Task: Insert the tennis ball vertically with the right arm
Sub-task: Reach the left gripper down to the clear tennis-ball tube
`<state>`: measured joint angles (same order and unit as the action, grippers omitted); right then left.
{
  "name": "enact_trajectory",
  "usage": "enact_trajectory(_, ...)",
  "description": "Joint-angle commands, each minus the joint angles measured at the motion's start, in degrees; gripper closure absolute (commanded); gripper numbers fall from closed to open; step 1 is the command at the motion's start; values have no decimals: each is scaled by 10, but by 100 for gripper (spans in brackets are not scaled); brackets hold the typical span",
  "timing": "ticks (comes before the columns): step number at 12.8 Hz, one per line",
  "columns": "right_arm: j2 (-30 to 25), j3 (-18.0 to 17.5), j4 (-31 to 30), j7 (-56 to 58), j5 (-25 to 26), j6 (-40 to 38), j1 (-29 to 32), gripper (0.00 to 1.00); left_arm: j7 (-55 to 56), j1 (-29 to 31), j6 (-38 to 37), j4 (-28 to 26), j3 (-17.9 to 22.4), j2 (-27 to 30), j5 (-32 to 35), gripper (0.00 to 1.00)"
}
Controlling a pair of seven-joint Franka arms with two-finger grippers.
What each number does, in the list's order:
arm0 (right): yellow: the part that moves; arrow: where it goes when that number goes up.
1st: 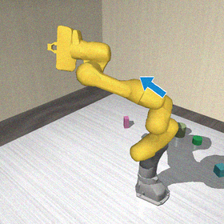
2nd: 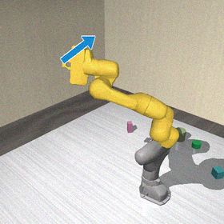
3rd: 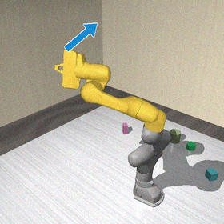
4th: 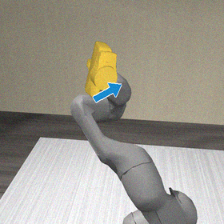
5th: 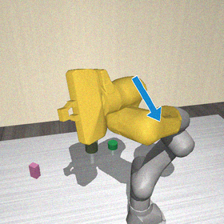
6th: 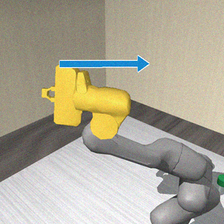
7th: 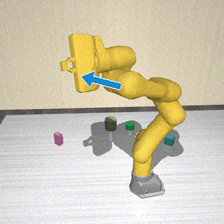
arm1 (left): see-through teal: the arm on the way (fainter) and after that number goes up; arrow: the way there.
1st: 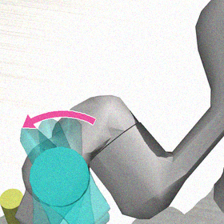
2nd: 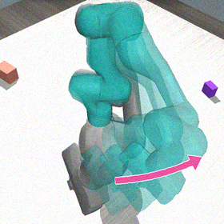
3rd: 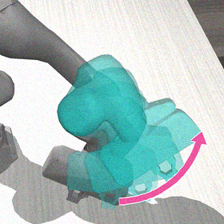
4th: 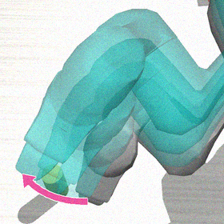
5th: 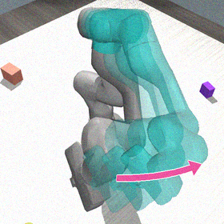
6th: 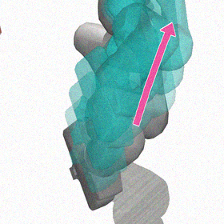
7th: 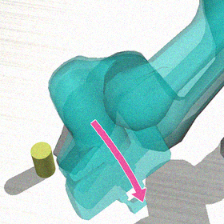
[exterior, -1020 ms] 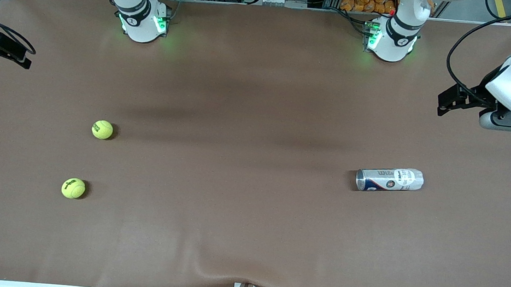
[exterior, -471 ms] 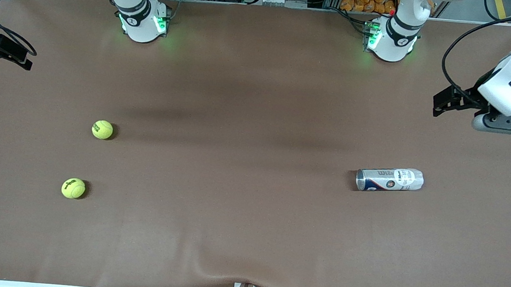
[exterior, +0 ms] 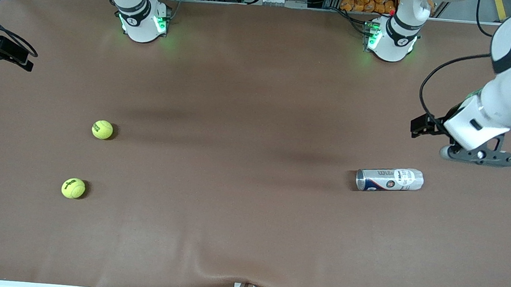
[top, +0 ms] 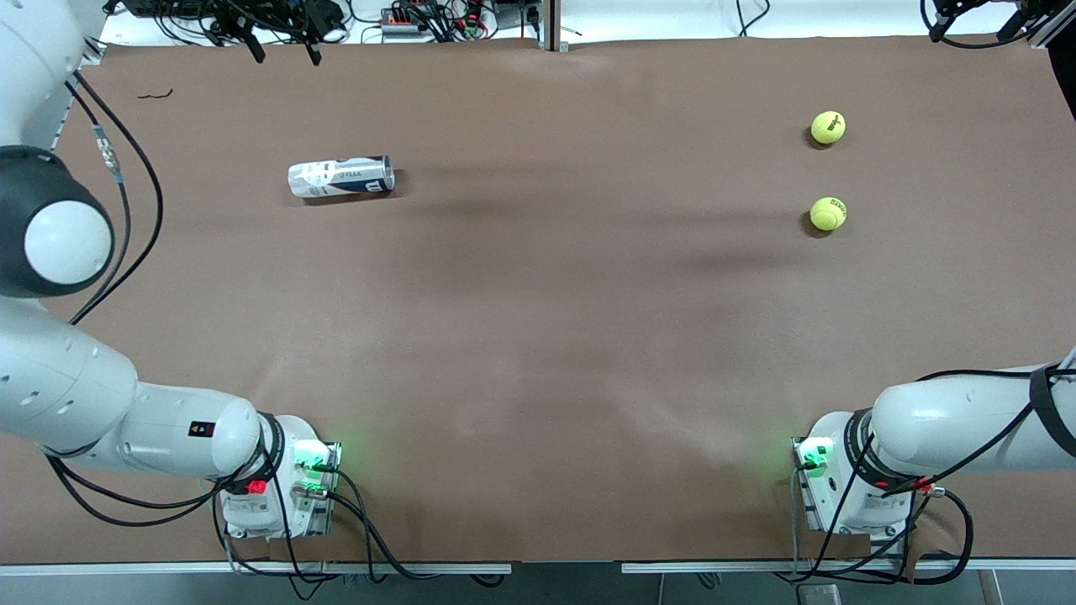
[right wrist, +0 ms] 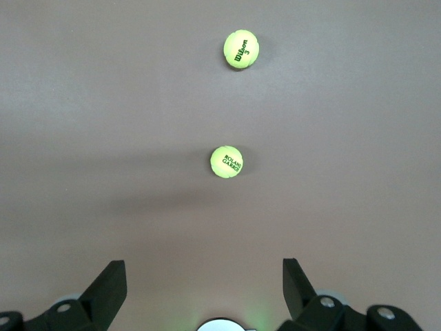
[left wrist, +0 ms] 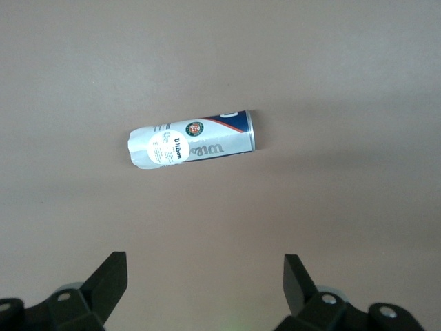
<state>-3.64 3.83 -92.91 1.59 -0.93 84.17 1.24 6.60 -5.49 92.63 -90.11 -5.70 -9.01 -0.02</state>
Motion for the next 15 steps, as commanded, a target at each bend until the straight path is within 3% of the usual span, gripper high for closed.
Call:
enact_trajectory(1,0,1,0,-7,-2,-1,-4,0,-6,-1,11,4,0,-29,6,0)
enact_trajectory(6,3,1,0,-7,-2,-1,-2,0,-134,10,24,-8,0,-113,28,0)
enact_trajectory(11,3,1,0,-7,-2,-1,-3,0,-337,10,29,-8,0,-180,154,0)
enact_trajectory(13,3,1,0,-7,-2,-1,-3,0,-366,10,41,-11,0,-195,172,0)
enact_trajectory(15,3,1,0,-7,-2,-1,-3,0,-387,-21,41,-22,0,-200,248,0)
